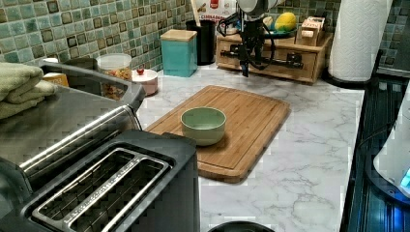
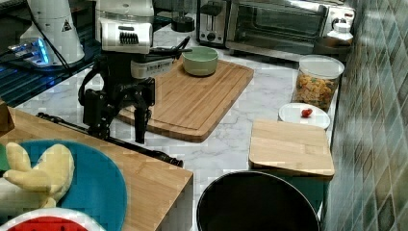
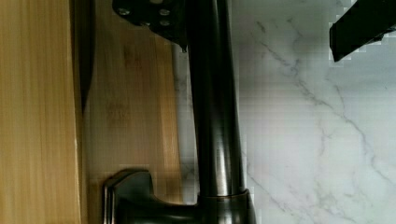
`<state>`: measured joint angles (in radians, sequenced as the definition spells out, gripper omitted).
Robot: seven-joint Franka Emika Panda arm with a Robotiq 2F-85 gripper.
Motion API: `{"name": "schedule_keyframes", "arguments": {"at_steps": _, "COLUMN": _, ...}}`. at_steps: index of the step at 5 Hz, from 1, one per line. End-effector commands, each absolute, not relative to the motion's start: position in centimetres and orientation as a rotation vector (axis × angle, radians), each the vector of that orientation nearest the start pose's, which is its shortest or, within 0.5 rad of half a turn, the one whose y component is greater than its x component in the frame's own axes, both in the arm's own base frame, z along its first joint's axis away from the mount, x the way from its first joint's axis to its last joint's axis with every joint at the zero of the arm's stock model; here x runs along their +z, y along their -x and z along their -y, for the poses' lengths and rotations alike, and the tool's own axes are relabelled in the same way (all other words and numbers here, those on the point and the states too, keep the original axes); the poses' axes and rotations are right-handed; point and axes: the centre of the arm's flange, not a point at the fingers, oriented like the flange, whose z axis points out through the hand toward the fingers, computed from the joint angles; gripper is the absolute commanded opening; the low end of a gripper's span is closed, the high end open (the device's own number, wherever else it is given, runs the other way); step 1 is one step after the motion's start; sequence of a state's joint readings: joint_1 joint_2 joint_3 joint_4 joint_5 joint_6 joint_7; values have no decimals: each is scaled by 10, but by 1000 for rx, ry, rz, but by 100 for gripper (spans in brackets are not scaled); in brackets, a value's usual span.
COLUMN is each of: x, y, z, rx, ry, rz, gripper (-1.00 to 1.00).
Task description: Open the drawer.
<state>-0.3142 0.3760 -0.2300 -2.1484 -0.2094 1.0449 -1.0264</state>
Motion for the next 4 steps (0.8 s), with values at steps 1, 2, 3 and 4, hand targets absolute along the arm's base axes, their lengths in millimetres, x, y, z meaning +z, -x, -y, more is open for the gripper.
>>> {"name": "schedule_keyframes", "arguments": {"at_steps": 1, "x": 202, "y": -539, "z": 176, "rx": -4, "ry": 3188, "rz": 38, "gripper": 100}}
{"name": "schedule_keyframes", "arguments": {"at_steps": 2, "x": 199, "y": -549, "z": 113, "rx": -23, "ry": 3163, "rz": 46, "gripper": 100}}
{"name": "schedule_keyframes", "arguments": {"at_steps": 3, "x": 199, "y": -553, "z": 39, "rx": -18, "ry": 3105, "rz": 80, "gripper": 100}}
{"name": "schedule_keyframes", "arguments": {"at_steps": 4, "x": 198, "y": -551, "z": -21, "rx": -19, "ry": 3073, "rz": 68, "gripper": 100}}
